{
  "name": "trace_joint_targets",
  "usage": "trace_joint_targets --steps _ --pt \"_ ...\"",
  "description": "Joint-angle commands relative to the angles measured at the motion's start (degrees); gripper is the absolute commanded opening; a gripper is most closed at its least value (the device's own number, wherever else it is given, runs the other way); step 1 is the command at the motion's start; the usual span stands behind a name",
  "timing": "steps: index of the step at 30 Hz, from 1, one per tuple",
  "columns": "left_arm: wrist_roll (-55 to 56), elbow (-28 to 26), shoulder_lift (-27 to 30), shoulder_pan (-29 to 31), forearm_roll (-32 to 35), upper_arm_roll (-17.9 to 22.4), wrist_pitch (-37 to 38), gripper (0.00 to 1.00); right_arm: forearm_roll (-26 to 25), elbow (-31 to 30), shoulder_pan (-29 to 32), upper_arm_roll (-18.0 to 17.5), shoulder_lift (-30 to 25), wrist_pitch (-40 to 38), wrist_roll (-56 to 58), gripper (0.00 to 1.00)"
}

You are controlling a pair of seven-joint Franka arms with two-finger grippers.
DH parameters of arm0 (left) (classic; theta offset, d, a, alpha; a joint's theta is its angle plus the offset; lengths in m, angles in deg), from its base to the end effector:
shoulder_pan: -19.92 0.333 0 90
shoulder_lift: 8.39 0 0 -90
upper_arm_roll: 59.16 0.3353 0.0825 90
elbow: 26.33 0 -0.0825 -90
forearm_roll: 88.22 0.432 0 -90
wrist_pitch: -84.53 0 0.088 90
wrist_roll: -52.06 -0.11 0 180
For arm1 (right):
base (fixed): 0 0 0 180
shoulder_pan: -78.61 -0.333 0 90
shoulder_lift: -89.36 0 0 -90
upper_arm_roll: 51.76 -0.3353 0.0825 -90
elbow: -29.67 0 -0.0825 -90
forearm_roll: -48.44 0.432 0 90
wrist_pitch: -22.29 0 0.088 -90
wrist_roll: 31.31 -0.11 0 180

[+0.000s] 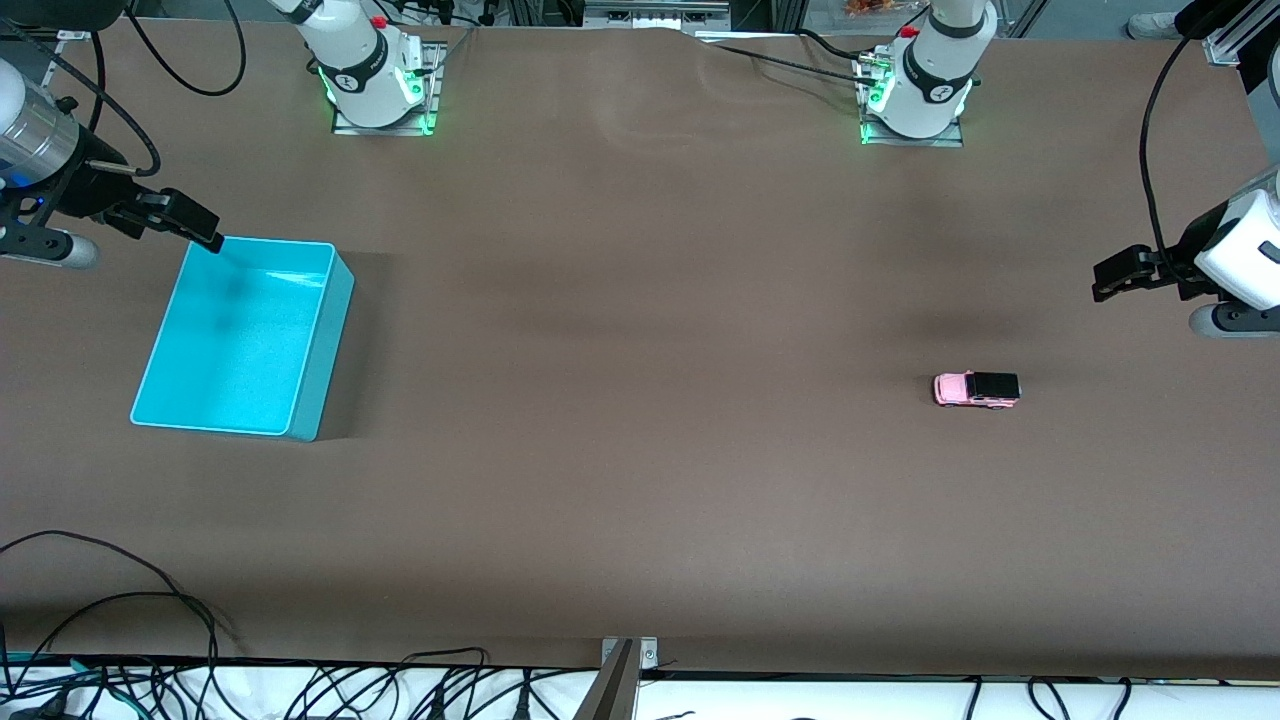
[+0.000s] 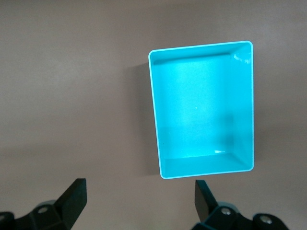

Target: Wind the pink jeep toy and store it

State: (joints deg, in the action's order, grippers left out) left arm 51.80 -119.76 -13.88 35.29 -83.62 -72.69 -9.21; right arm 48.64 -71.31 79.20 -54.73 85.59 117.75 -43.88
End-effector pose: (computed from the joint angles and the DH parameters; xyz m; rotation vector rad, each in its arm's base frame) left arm 0.6301 0.0343 0.5576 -3.0826 -0.0291 0.1368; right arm 0.5833 0.0254 0.5879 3.1248 -0.2795 -0.0477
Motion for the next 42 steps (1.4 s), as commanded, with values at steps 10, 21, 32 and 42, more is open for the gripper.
trace_joint_targets --steps 10,21,32,42 --pt "-0.27 1.05 -0.32 -0.25 0.67 0.08 0.58 1.0 -0.37 0.87 0.11 0.07 -0.28 -1.16 0.97 1.0" --pt "-0.45 1.05 -0.32 0.19 -1.17 0.09 0.58 1.0 -0.37 0.78 0.11 0.07 -0.28 -1.07 0.97 1.0" --pt "-0.36 1.05 -0.32 0.19 -1.17 0.09 0.58 1.0 -0.37 0.87 0.2 0.16 -0.28 -1.16 0.97 1.0" --pt "-0.18 1.05 -0.49 0.19 -1.44 0.09 0.58 1.0 -0.37 0.78 0.2 0.16 -0.19 -1.07 0.97 1.0"
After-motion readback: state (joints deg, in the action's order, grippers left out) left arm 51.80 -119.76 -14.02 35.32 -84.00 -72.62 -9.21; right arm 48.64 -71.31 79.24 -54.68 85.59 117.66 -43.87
